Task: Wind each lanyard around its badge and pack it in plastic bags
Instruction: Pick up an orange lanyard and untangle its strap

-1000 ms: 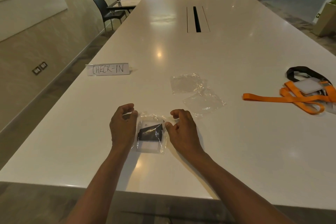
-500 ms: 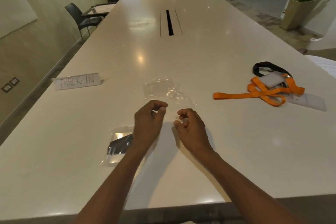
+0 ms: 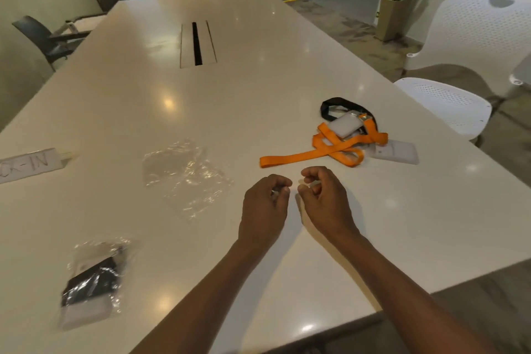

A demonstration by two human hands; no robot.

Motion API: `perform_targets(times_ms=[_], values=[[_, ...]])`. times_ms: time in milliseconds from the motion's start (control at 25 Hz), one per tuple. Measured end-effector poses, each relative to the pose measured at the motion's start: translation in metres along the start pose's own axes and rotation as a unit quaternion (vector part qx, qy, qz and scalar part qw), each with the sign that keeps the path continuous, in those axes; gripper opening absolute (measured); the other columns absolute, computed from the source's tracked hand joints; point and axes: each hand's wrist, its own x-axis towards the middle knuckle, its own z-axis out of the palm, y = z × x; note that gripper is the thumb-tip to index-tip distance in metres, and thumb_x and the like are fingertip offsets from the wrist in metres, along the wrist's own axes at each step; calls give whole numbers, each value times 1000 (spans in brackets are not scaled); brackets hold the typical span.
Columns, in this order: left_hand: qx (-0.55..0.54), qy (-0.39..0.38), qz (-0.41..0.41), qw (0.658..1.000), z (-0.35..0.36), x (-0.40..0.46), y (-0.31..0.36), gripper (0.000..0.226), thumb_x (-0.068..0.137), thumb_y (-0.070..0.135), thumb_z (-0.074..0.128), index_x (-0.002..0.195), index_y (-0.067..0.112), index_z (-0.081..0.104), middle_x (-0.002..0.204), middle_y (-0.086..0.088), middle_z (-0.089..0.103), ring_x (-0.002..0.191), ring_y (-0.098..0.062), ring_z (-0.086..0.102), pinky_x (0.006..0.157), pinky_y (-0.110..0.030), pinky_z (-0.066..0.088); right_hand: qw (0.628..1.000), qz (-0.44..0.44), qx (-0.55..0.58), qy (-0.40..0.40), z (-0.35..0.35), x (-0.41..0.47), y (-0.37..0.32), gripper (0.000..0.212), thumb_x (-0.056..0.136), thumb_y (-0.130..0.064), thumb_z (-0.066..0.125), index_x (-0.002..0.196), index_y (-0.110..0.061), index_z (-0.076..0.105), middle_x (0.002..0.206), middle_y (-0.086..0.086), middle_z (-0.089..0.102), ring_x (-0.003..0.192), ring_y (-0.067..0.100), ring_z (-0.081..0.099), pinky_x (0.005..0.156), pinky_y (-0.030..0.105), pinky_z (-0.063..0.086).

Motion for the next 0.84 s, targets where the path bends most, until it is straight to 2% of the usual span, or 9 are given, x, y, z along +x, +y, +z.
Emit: perform_targets(times_ms=[120,240,320,400,520,640,720,840], values=[[-10,-21,13,1000,38,14,17,17,91,19,59,100,27,70,98,14,71,91,-5,65,83,-35,56,1000,2,-12,29,-32,17,19,21,89,-12,66,108,-17,60,109,-7,63,96,7,58,73,2,43],[3,-56,41,998,71,26,32,15,92,23,57,100,31,67,97,16,69,87,-3,62,79,-32,55,994,-20,-37,99,-67,33,37,17,89,-7,64,104,-14,63,102,-3,66,88,11,61,73,8,43],[17,-71,66,995,87,33,39,14,93,25,56,101,32,65,96,16,67,82,-2,59,74,-28,52,984,-32,-79,156,-92,45,49,17,86,-5,65,101,-13,63,98,0,64,85,16,59,73,18,45],[36,-77,92,992,99,42,43,13,94,25,56,103,30,64,97,15,65,81,-2,57,72,-23,46,972,-24,-140,185,-116,61,65,25,81,-5,69,104,-11,61,104,6,61,92,24,56,79,30,44],[44,-79,94,991,108,55,44,13,94,24,57,103,29,64,98,14,65,84,-3,57,71,-19,42,964,29,-219,151,-137,82,83,48,77,-20,78,119,-13,56,123,11,57,114,33,49,90,45,42],[-1,-43,57,997,106,63,39,14,91,22,59,99,30,68,90,17,67,81,-2,59,68,-16,42,953,47,-283,95,-138,95,92,70,75,-37,78,133,-14,47,136,13,52,128,35,44,102,51,37],[-50,-26,13,998,103,67,34,14,90,22,61,97,31,69,84,21,67,75,1,60,63,-9,38,940,63,-329,66,-135,98,96,75,78,-48,73,138,-15,43,137,14,52,131,36,43,107,51,34],[-72,-29,-13,997,101,67,34,14,90,24,62,96,35,69,80,23,66,71,4,59,60,-8,37,931,74,-352,57,-138,99,97,78,74,-56,74,135,-15,46,131,15,55,121,36,48,99,47,37]])
